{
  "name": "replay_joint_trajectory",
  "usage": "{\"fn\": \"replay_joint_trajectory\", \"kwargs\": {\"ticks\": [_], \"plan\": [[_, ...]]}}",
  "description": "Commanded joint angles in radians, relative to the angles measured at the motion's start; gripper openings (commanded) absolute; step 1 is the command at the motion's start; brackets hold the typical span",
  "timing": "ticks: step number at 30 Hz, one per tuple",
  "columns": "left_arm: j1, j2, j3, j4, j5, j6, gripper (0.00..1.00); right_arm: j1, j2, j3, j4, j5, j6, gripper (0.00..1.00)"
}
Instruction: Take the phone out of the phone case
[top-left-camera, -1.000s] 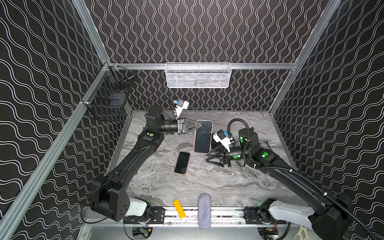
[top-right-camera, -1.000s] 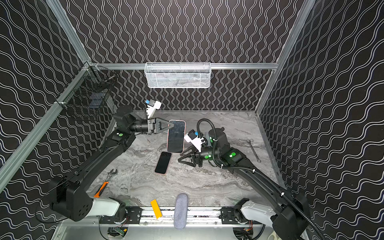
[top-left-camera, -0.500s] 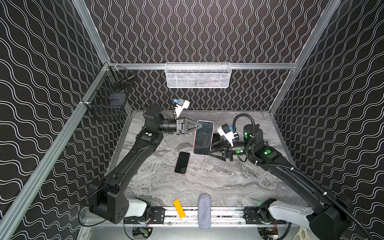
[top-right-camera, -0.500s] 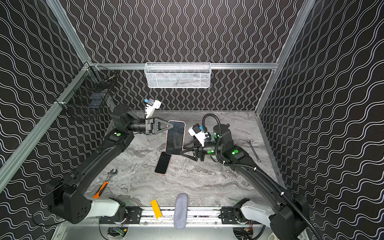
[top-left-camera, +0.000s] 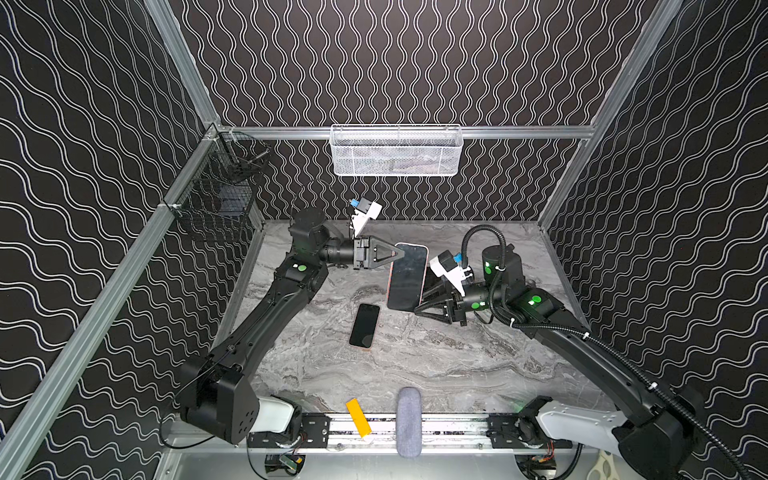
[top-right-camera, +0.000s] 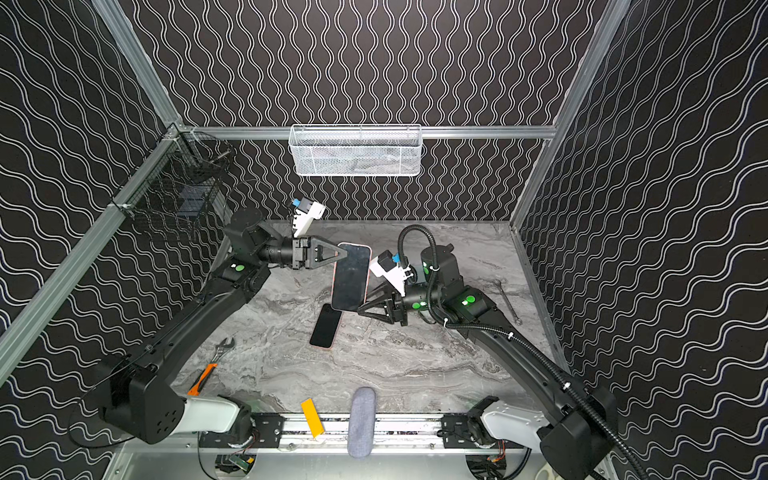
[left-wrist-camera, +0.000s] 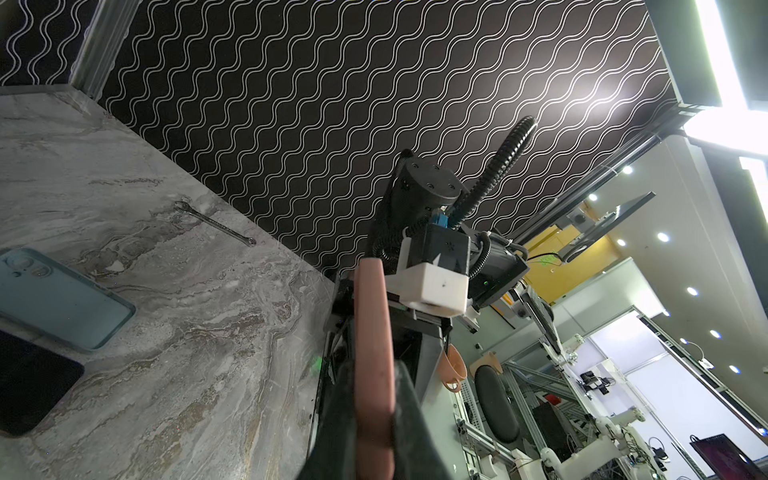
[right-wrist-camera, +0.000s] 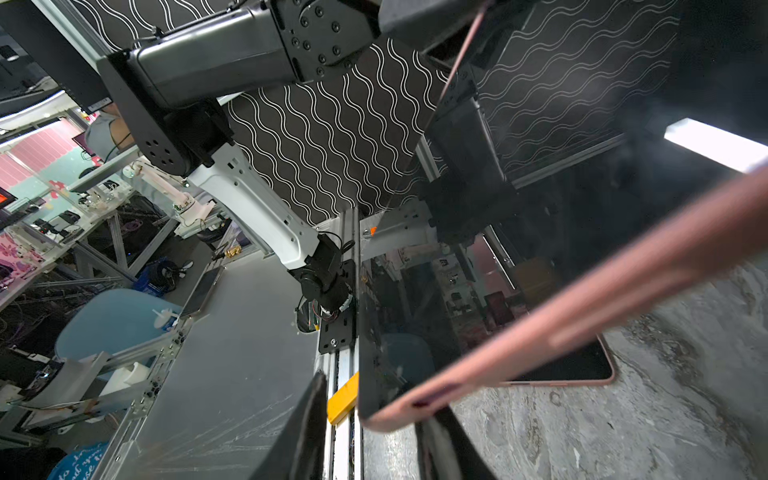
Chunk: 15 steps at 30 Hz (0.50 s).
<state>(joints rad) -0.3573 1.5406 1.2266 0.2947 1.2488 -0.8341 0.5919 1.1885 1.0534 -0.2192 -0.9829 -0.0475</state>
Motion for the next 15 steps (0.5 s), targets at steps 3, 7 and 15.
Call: {"fn": "replay_joint_trajectory", "kwargs": {"ticks": [3, 7, 15], "plan": [[0.0, 0.0, 0.001, 0.033, -0.003, 0.011, 0.0, 0.017, 0.016, 0.023, -0.044, 0.025, -0.059, 0.31], [0.0, 0.003, 0.007, 0.035, 0.0, 0.009, 0.0, 0.025, 0.025, 0.031, -0.068, 0.032, -0.078, 0.27], [0.0, 0.016, 0.022, 0.035, 0.002, 0.012, 0.0, 0.039, 0.022, 0.036, -0.107, 0.039, -0.116, 0.28]]}}
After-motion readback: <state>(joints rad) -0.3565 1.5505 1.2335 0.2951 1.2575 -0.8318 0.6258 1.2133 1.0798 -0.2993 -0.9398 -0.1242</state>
